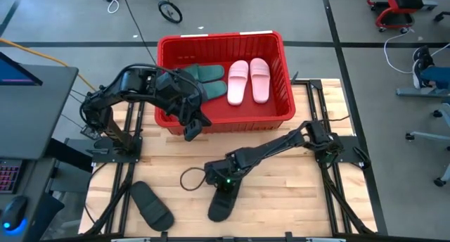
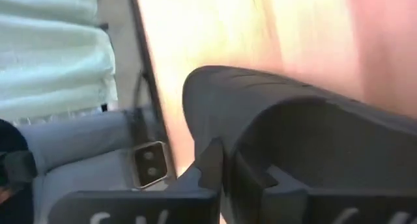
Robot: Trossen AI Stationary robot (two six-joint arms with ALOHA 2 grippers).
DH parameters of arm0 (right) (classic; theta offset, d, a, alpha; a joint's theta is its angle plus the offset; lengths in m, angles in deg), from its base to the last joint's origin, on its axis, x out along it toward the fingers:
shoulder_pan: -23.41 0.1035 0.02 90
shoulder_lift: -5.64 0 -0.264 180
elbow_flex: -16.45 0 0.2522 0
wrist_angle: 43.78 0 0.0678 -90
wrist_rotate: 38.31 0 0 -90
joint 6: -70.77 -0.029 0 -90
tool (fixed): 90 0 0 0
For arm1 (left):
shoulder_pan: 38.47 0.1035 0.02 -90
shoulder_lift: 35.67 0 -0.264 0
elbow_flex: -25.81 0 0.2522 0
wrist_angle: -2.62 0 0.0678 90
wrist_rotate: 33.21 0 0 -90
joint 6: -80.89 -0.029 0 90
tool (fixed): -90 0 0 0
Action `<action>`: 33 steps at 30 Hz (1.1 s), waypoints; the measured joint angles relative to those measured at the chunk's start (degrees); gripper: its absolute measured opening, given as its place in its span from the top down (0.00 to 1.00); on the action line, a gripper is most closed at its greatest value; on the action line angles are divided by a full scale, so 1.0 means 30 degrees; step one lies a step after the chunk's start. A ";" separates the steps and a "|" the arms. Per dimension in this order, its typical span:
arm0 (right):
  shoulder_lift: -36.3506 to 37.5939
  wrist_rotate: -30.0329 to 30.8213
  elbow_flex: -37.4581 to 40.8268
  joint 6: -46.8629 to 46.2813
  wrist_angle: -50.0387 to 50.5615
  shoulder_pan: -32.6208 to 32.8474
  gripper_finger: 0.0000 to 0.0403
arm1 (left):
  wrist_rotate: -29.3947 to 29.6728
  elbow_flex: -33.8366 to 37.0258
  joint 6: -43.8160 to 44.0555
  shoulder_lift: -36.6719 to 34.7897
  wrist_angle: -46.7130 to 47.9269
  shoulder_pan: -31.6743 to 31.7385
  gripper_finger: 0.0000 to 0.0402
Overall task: Pick and place slides into bin
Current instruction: Put the right black slide into the red container
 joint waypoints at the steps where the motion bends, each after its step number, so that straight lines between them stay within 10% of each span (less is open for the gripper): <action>1: 0.0429 0.0152 0.0003 0.0016 0.0019 -0.0111 0.94 | 0.0000 0.0000 0.0144 0.0000 -0.0002 0.0000 0.95; 23: 1.2942 1.0058 -0.0024 0.0249 0.4323 -0.8364 0.98 | 0.2642 0.0015 -0.1917 -0.3363 -0.7284 -0.0313 0.99; 33: 1.1547 0.5372 -0.0024 0.1009 0.4260 -1.4440 0.98 | 0.5968 0.0000 -0.7087 -0.3730 -0.8891 -0.0146 0.94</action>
